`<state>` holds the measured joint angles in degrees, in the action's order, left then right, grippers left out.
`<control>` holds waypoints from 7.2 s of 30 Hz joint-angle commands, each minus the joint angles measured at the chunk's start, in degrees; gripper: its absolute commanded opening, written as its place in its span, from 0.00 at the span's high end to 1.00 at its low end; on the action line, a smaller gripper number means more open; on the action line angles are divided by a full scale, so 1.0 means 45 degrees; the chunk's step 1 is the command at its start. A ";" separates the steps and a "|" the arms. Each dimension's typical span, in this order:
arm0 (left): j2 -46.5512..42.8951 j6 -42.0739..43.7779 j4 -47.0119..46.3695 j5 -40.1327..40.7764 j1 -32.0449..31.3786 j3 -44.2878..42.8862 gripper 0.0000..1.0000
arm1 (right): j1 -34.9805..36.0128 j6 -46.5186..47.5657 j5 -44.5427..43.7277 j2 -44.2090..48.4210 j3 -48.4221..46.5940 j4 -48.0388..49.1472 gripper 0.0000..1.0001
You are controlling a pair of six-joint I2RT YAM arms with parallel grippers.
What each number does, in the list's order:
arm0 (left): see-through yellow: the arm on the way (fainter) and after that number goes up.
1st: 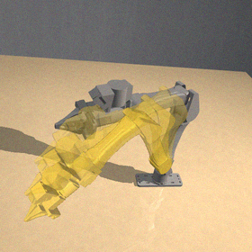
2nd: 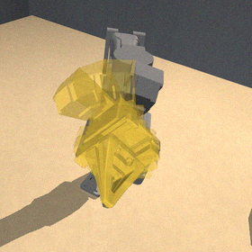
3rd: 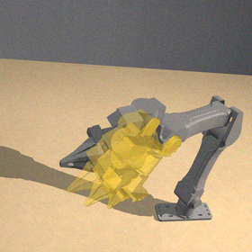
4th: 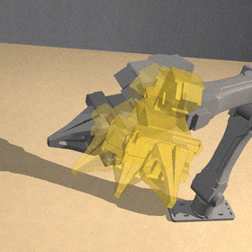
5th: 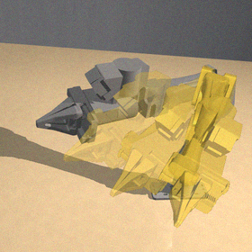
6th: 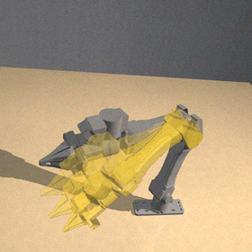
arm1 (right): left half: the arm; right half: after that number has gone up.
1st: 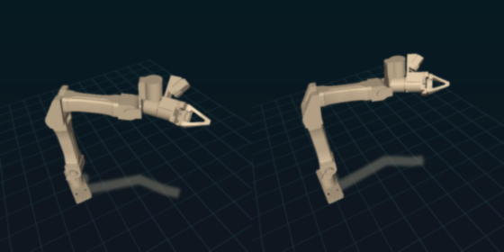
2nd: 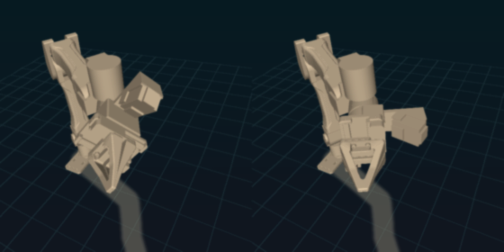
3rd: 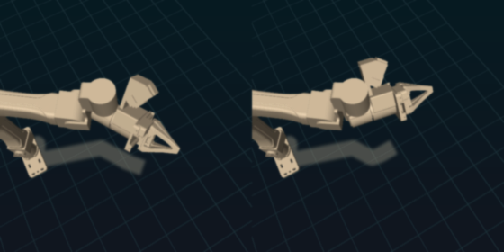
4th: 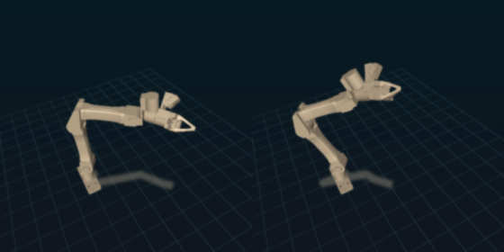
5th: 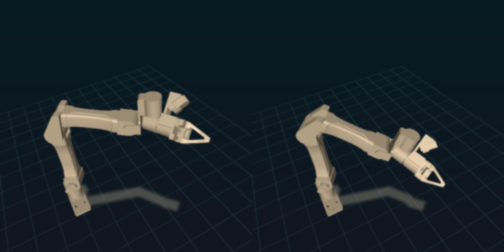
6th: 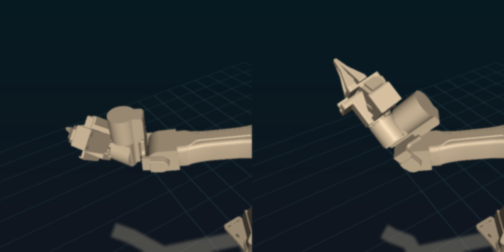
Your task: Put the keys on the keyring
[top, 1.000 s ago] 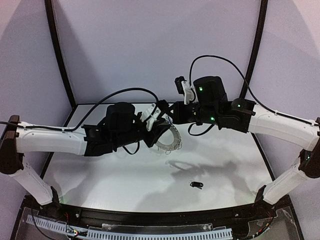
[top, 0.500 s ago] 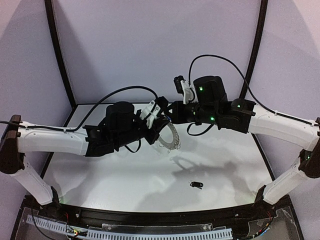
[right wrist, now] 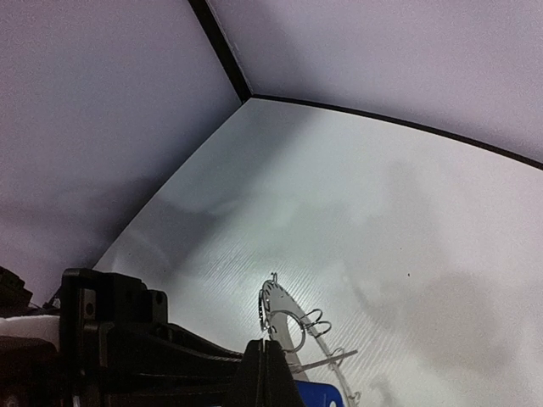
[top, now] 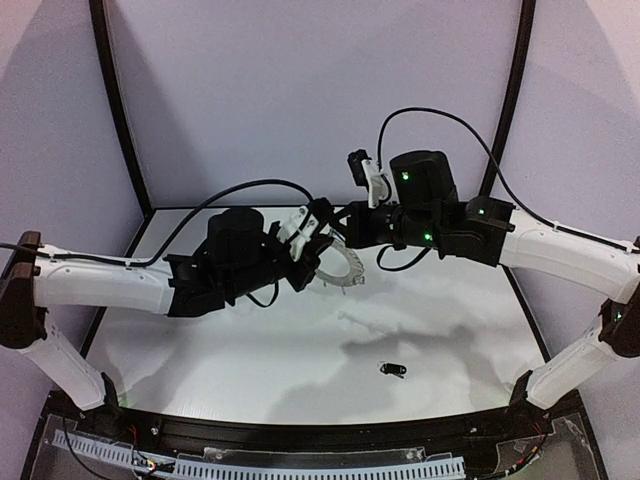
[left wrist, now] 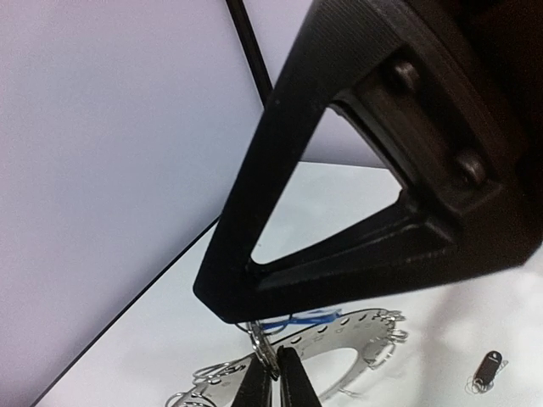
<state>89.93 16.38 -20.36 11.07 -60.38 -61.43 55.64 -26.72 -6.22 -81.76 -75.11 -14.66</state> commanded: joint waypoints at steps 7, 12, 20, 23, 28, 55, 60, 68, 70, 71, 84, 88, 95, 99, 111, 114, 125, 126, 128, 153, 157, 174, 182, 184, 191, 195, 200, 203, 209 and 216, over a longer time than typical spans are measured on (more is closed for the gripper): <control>-0.1685 0.1198 -0.1022 -0.1647 -0.0061 0.1594 0.99 | -0.0451 0.1163 0.1177 0.0473 -0.0346 -0.1953 1.00; -0.2258 0.1400 -0.1415 -0.2753 -0.0069 0.1981 0.99 | -0.1583 0.0008 0.4390 0.0282 0.0389 -0.1392 1.00; -0.2876 0.1270 -0.1498 -0.4225 -0.0072 0.2011 0.99 | -0.2012 -0.0107 0.7139 -0.1786 -0.0712 -0.2275 1.00; -0.2931 0.1293 -0.1581 -0.4141 -0.0064 0.2010 0.99 | -0.2012 0.0005 0.7775 -0.2280 -0.1025 -0.2379 1.00; -0.3037 0.1346 -0.1981 -0.4111 -0.0059 0.2149 0.99 | -0.2032 0.2356 0.9511 -0.3010 -0.1508 -0.3472 1.00; -0.2426 0.0176 -0.1591 -0.2655 -0.0064 0.2356 0.63 | -0.1402 0.7048 1.0280 -0.0401 -0.1583 -0.2915 1.00; -0.2724 -0.0306 -0.0930 -0.3221 -0.0061 0.2240 0.52 | -0.1353 0.7095 0.9011 -0.0574 -0.1670 -0.3371 1.00; -0.3790 -0.0407 0.1889 -0.4827 -0.0062 0.2043 0.53 | -0.1348 0.6200 0.7398 -0.0677 -0.1783 -0.3072 1.00; -0.3881 -0.0319 0.2430 -0.4846 -0.0069 0.1973 0.52 | -0.1319 0.5981 0.7281 -0.0692 -0.1803 -0.3030 1.00; -0.3883 -0.0281 0.2604 -0.4761 -0.0061 0.1908 0.52 | -0.1274 0.5810 0.7166 -0.0682 -0.1804 -0.3000 1.00; -0.2760 -0.0385 0.3610 -0.4051 -0.0064 0.0371 0.72 | -0.0768 0.4422 0.4872 -0.0798 -0.1917 -0.2721 1.00; -0.2724 -0.0387 0.3749 -0.3796 -0.0062 0.0380 0.76 | -0.0658 0.4164 0.4639 -0.0684 -0.1849 -0.2595 1.00; -0.2289 -0.0314 0.3552 -0.3302 -0.0076 0.0157 0.82 | -0.0489 0.3897 0.5071 -0.0495 -0.1719 -0.2276 1.00; -0.2022 -0.0164 0.3425 -0.2653 -0.0067 0.0016 0.89 | -0.0471 0.3814 0.5219 -0.0455 -0.1685 -0.2270 1.00; -0.2456 0.0220 0.3352 -0.2051 -0.0059 0.0648 0.91 | -0.0486 0.3950 0.5208 -0.0236 -0.1632 -0.2331 1.00; -0.2248 0.0414 0.3534 -0.2054 -0.0061 0.0380 0.92 | -0.0469 0.3893 0.5574 -0.0202 -0.1578 -0.2168 1.00; -0.1989 0.0656 0.3726 -0.2870 -0.0069 0.0074 0.95 | -0.0469 0.3915 0.5918 -0.0081 -0.1459 -0.2093 1.00; -0.2068 0.0656 0.3802 -0.2895 -0.0071 0.0095 0.95 | -0.0467 0.3923 0.5921 -0.0058 -0.1427 -0.2078 1.00; -0.2198 0.0686 0.3978 -0.2995 -0.0060 0.0123 0.97 | -0.0469 0.3926 0.5819 -0.0046 -0.1377 -0.2111 1.00; -0.2241 0.0620 0.4140 -0.4070 -0.0064 -0.0120 0.97 | -0.0416 0.3618 0.5971 -0.0191 -0.1453 -0.2037 1.00; -0.2180 0.0629 0.3786 -0.4181 -0.0060 -0.0099 0.97 | -0.0382 0.3463 0.5675 -0.0239 -0.1467 -0.1940 1.00; -0.1897 0.0814 0.3606 -0.3150 -0.0099 -0.0328 0.98 | -0.0220 0.3277 0.5281 -0.0328 -0.1473 -0.1843 1.00; -0.2423 0.1182 0.3710 -0.3779 -0.0183 0.0313 0.99 | -0.0215 0.3507 0.4703 -0.0143 -0.1468 -0.2355 1.00; -0.2689 0.0817 0.3654 -0.3731 -0.0187 0.0553 0.99 | -0.0220 0.3635 0.4405 -0.0082 -0.1439 -0.2569 1.00; -0.3426 -0.0044 0.2472 -0.3680 -0.0182 0.1373 0.99 | -0.0239 0.3998 0.4955 0.0075 -0.1246 -0.2514 1.00; -0.3232 0.0653 0.2984 -0.4339 -0.0165 0.1050 0.99 | -0.0235 0.3822 0.5843 0.0116 -0.1137 -0.2035 1.00; -0.1965 0.0695 0.4874 -0.4168 -0.0176 -0.0518 0.99 | -0.0235 0.3568 0.6324 0.0065 -0.1175 -0.1643 1.00; -0.1594 0.0624 0.5327 -0.3812 -0.0186 -0.0859 0.99 | -0.0235 0.3472 0.6347 0.0114 -0.1127 -0.1664 1.00; -0.1794 0.0437 0.4686 -0.3236 -0.0189 -0.0581 0.99 | -0.0235 0.3391 0.6148 0.0170 -0.1045 -0.1733 1.00; -0.2415 0.0526 0.4094 -0.3630 -0.0177 0.0138 0.99 | -0.0235 0.3467 0.5742 0.0212 -0.1063 -0.1960 1.00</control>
<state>82.04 18.83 -0.93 -5.06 -61.04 -62.67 53.89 -10.83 20.27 -82.91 -80.34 -25.34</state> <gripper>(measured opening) 0.009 0.012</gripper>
